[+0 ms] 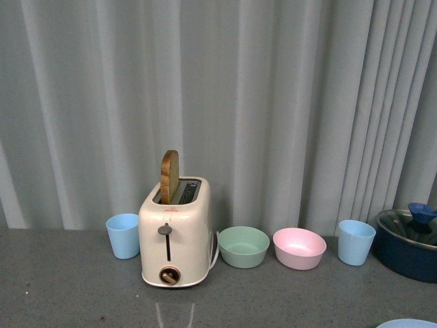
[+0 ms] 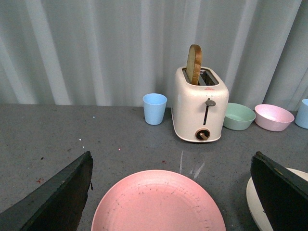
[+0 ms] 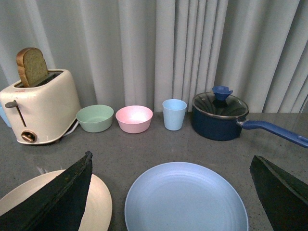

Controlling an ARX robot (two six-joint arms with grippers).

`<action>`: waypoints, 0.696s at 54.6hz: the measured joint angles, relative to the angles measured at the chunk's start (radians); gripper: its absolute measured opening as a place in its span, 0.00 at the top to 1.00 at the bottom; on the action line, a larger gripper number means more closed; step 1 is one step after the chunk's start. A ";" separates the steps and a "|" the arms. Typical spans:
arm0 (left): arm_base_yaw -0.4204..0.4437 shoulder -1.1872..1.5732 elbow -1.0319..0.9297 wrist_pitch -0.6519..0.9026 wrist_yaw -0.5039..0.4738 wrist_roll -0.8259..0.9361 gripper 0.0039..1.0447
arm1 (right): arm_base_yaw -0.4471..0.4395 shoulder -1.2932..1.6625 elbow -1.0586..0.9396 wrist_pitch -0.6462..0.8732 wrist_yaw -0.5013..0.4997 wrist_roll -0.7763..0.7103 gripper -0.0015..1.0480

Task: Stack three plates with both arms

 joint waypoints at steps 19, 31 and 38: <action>-0.074 0.457 0.389 -0.433 -0.030 -0.040 0.06 | 0.000 0.000 0.000 0.000 -0.001 0.000 0.07; -0.131 0.978 0.668 -0.333 -0.016 0.114 0.06 | 0.000 0.000 0.000 0.000 0.000 0.000 0.07; -0.131 1.238 0.828 -0.405 -0.010 0.206 0.06 | 0.000 0.000 0.000 0.000 0.000 0.000 0.07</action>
